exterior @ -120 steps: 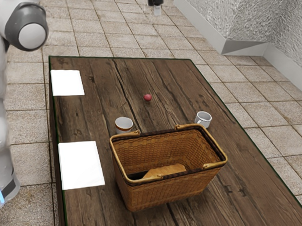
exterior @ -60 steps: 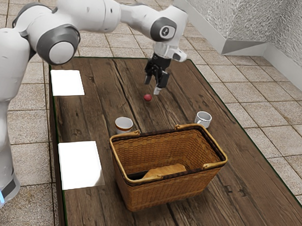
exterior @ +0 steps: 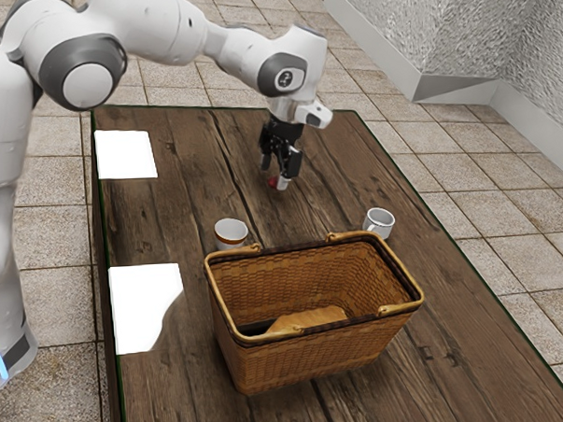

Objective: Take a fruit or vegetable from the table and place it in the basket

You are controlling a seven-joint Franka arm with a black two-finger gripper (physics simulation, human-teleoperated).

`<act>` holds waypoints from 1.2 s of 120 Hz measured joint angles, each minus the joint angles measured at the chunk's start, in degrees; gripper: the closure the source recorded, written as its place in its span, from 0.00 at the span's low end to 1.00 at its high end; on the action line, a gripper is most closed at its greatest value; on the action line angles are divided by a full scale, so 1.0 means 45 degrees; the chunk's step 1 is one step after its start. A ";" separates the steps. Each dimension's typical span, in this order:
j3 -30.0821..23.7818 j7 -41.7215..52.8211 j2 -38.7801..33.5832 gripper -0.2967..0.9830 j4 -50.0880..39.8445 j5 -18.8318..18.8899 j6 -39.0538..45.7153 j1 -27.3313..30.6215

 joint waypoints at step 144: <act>-0.0085 -0.0193 -0.1814 0.65 -0.0285 0.0275 0.1316 -0.0092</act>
